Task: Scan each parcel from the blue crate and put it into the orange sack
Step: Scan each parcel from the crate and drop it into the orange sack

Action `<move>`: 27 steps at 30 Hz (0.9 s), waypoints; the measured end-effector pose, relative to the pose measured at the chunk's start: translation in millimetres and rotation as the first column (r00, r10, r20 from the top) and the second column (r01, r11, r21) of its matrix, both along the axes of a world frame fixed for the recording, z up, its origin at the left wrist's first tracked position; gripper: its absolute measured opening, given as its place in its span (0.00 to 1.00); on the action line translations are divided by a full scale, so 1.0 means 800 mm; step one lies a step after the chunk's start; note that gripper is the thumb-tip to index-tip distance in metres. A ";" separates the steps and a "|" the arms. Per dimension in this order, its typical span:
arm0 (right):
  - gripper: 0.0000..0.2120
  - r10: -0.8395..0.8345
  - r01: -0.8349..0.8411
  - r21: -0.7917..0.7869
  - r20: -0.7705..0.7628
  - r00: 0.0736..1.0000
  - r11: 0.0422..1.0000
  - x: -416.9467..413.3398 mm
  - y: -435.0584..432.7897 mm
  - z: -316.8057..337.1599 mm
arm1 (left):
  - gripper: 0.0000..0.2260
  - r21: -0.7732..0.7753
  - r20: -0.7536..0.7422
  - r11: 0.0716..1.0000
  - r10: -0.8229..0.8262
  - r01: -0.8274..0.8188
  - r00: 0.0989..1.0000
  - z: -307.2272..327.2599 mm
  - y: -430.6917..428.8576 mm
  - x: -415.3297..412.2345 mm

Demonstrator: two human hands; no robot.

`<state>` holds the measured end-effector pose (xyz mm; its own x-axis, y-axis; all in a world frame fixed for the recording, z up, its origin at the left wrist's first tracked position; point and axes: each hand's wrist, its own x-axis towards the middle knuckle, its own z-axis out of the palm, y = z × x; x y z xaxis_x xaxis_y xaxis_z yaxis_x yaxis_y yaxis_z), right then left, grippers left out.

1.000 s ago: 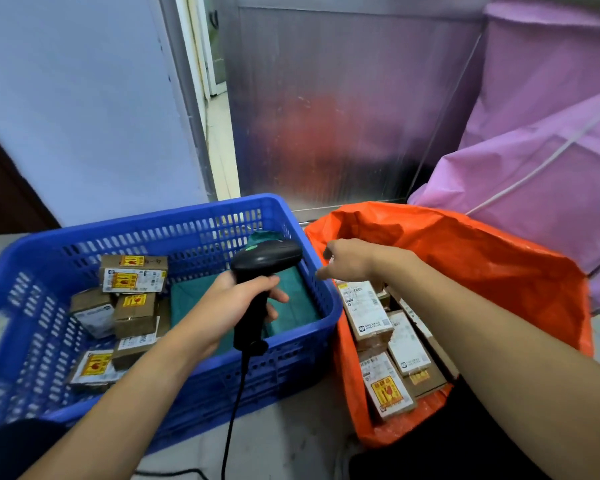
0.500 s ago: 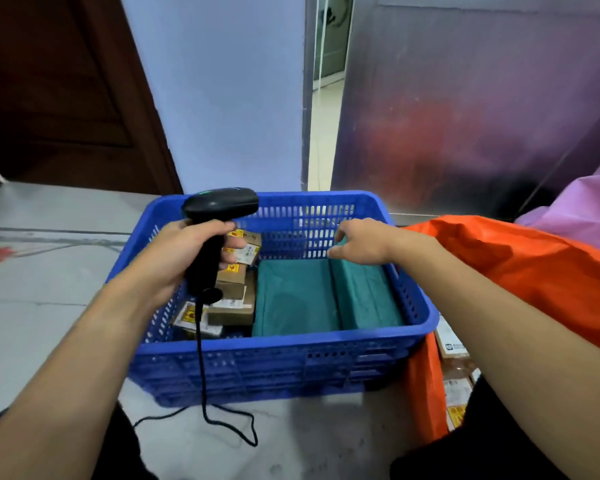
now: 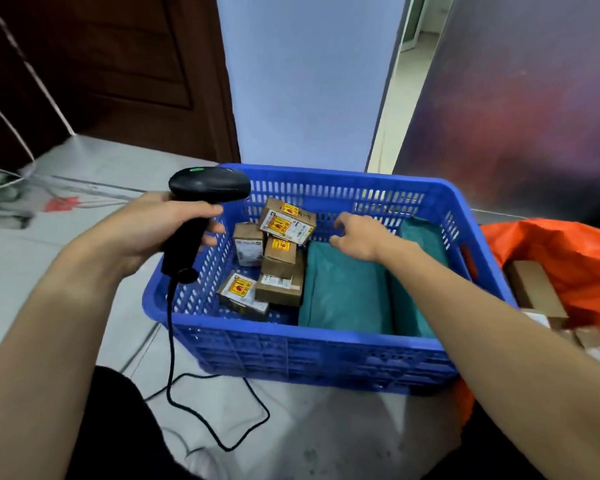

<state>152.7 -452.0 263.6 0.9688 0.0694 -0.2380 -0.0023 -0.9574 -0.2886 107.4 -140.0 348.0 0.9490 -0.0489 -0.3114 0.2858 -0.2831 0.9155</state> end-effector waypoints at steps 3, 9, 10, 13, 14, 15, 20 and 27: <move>0.24 -0.019 0.020 0.017 -0.067 0.998 1.000 0.010 0.006 -0.033 | 0.10 0.009 -0.018 1.000 0.001 -0.001 1.000 -0.004 0.009 0.016; 0.27 -0.010 0.007 -0.023 -0.132 0.991 1.000 0.040 0.008 -0.075 | 0.10 0.026 -0.044 0.999 0.046 -0.045 0.998 -0.024 0.013 0.049; 0.28 -0.014 0.009 -0.035 -0.131 0.991 0.999 0.049 0.009 -0.082 | 0.09 0.037 -0.047 0.998 0.046 -0.044 0.998 -0.029 0.010 0.055; 0.28 -0.012 0.006 -0.047 -0.118 0.993 0.999 0.074 0.014 -0.095 | 0.07 0.047 -0.056 0.999 0.027 -0.024 0.998 -0.038 0.001 0.067; 0.28 -0.007 0.002 -0.040 -0.113 0.994 0.999 0.082 0.017 -0.098 | 0.07 0.037 -0.056 0.999 0.022 -0.020 0.998 -0.040 -0.003 0.070; 0.29 -0.002 -0.001 -0.029 -0.111 0.994 1.000 0.092 0.022 -0.103 | 0.07 0.024 -0.056 1.000 0.020 -0.018 0.998 -0.043 -0.006 0.075; 0.34 0.044 -0.046 -0.011 -0.097 0.994 0.999 0.133 0.049 -0.115 | 0.09 -0.056 -0.082 0.998 0.017 -0.022 0.996 -0.049 -0.020 0.093; 0.33 -0.015 0.017 0.025 -0.074 0.997 1.000 0.178 0.059 -0.129 | 0.10 -0.155 -0.161 0.982 0.087 -0.112 0.983 -0.050 -0.020 0.117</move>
